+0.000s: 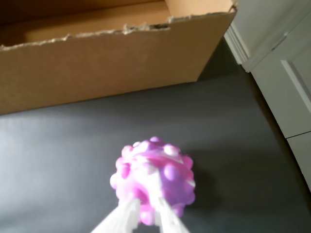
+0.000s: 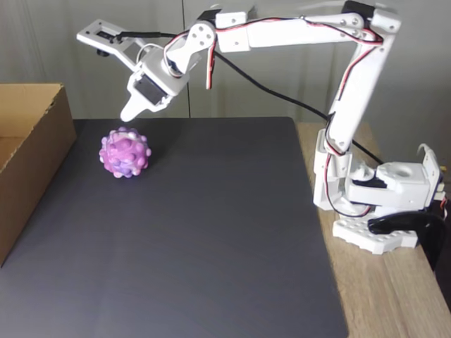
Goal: Grasp a ball and put it in the box.
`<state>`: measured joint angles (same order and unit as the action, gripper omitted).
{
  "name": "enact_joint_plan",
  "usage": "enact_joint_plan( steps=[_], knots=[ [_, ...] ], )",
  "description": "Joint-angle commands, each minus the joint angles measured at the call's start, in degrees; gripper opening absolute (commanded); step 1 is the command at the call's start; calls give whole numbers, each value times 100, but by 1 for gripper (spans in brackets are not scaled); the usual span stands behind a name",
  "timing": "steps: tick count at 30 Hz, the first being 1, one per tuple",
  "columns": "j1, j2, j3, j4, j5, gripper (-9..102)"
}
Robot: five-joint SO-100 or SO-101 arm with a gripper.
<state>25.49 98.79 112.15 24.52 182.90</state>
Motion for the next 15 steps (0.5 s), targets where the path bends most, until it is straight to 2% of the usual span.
enact_joint_plan(
  steps=[1, 4, 8, 15],
  knots=[
    [123, -79, -352, -149, 70, 9],
    [193, -281, -501, -185, 149, 18],
    [281, -501, -686, -202, 202, 21],
    [369, -782, -826, -202, 290, 35]
  ],
)
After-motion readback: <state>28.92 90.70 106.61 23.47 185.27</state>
